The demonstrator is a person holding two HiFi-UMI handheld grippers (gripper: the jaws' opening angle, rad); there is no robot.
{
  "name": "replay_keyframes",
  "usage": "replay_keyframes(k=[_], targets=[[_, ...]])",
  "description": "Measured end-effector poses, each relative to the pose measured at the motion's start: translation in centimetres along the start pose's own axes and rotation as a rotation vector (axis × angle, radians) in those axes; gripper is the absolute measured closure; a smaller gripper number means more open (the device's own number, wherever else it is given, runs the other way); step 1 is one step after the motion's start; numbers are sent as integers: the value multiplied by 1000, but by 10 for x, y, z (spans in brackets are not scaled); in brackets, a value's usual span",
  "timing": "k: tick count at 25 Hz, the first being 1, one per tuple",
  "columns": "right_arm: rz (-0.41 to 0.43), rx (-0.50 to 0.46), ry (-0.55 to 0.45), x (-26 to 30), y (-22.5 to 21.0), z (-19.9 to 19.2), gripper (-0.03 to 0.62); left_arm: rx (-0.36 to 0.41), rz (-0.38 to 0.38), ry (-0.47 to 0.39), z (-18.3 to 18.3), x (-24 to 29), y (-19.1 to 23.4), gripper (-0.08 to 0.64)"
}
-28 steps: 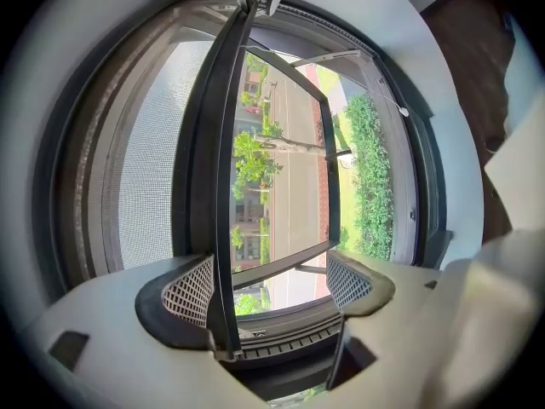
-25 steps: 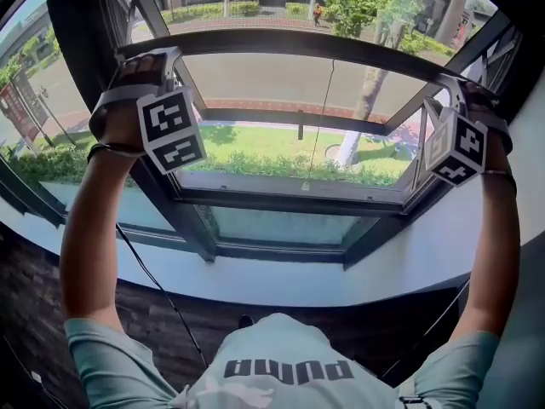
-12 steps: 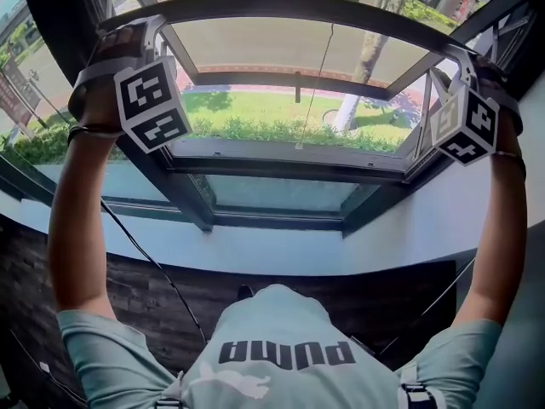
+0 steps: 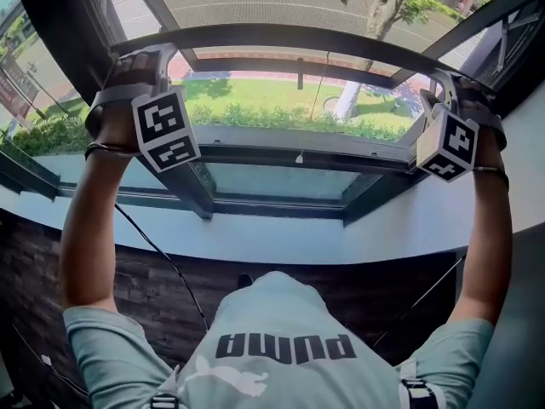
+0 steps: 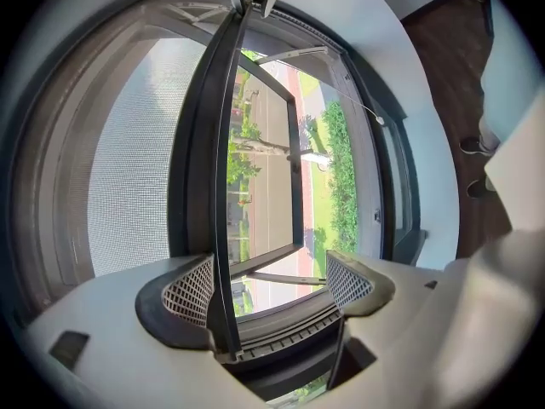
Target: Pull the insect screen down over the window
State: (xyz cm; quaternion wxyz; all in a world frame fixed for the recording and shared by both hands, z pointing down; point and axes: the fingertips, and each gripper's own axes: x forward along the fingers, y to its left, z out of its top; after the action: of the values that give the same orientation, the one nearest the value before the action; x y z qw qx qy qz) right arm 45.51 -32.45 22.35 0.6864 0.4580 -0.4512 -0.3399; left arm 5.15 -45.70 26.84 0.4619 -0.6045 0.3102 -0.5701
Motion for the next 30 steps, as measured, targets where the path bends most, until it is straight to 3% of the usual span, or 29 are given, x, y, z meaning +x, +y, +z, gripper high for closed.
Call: replay_keyframes(k=[18, 25, 30], targets=[[36, -27, 21, 4, 11, 2, 430, 0, -22, -8, 1, 5, -11, 158], [107, -84, 27, 16, 53, 8, 430, 23, -89, -4, 4, 19, -52, 158], [102, -64, 26, 22, 62, 10, 430, 15, -73, 8, 6, 28, -60, 158]])
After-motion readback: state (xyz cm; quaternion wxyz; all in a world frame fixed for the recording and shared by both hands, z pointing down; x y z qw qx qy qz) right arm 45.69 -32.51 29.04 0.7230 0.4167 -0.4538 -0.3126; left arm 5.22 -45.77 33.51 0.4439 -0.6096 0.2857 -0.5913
